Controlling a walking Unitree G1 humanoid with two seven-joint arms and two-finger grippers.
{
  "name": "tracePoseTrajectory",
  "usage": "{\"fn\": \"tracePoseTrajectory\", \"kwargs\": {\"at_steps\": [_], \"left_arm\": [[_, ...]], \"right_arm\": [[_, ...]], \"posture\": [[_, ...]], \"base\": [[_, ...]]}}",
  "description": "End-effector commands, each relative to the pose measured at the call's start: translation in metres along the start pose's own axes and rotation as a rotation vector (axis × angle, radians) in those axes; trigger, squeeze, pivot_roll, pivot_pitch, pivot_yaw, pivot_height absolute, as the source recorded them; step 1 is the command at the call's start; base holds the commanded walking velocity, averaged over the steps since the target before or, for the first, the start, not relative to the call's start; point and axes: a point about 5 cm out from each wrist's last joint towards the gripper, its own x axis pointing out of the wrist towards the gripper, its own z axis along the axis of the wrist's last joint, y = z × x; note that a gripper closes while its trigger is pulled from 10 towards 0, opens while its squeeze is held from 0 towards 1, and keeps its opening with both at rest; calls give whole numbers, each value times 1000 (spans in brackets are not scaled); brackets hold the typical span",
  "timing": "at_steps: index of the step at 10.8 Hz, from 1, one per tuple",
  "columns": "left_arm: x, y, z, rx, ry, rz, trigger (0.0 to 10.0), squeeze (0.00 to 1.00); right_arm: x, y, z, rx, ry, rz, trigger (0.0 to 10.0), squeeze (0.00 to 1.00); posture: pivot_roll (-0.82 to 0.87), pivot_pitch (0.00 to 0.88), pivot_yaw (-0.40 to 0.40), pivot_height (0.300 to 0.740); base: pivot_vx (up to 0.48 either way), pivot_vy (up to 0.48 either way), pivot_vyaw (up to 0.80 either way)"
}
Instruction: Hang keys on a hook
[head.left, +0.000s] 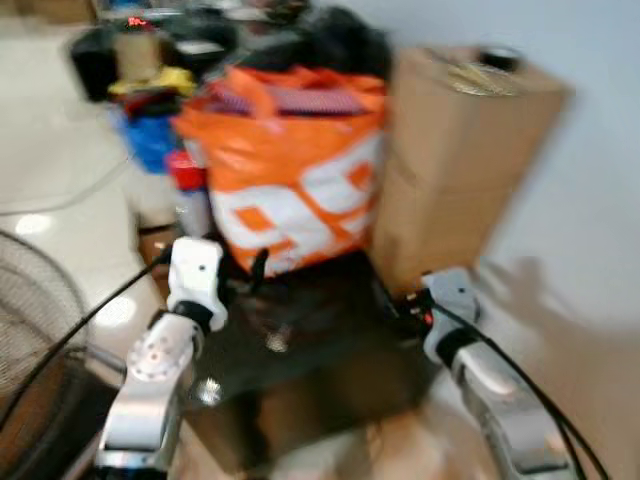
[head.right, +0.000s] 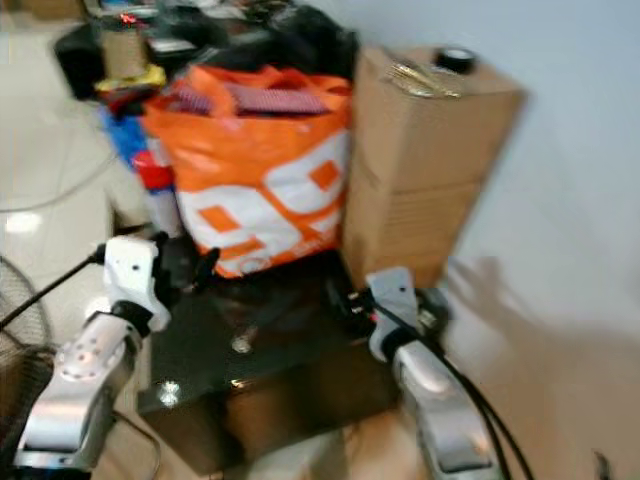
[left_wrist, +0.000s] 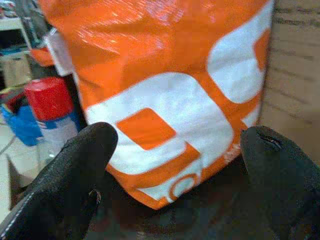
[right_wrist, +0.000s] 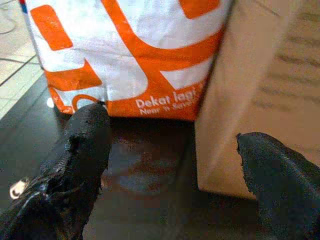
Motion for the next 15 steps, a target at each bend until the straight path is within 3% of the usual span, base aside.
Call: {"fn": "tracePoseTrajectory", "kwargs": {"at_steps": [1,3,4,5,6,7,8,9,10,13,15], "left_arm": [[2,-7,1,-14,-8,-31,10000,545],[1,-3,-20,30,119,-129,10000,537],[-1,-5,-40,63,243,-263,10000,561],[-2,-8,-50,57,295,-365,10000,886],[-2,-12,-61,83,371,-461,10000,1000],[0,-11,-80,134,491,-474,10000,984],[0,-11,-86,147,524,-475,10000,918],[-1,-11,-102,214,587,-509,10000,114],[0,-14,-109,272,608,-533,10000,0],[9,-24,-120,330,541,-452,10000,0],[12,-18,-118,335,488,-368,10000,0]], "right_arm": [[-6,-13,-3,0,16,-39,10000,0],[-18,-21,-3,-37,30,-36,10000,0],[-22,-23,-6,-52,53,-27,10000,0],[-23,-23,-8,-79,70,-19,10000,0],[-27,-24,-8,-93,78,-7,10000,0],[-32,-25,-11,-127,111,14,10000,0],[-34,-24,-11,-133,120,35,10000,0],[-36,-16,-9,-136,131,107,10000,0],[-37,-13,-8,-163,136,151,10000,0],[-37,-16,-3,-212,155,128,10000,0],[-41,-16,-1,-218,145,131,10000,0]], "posture": [[-67,0,-1,740],[-96,0,2,740],[-117,0,4,740],[-131,0,9,740],[-150,0,10,740],[-181,0,3,740],[-184,0,-4,740],[-185,0,-22,740],[-190,0,-32,740],[-228,7,-51,740],[-237,38,-63,740]], "base": [[0,0,0],[0,0,0],[0,0,0],[0,0,0],[0,0,0],[0,0,0],[0,0,0],[0,0,0],[0,0,0],[0,0,0],[0,0,0]]}}
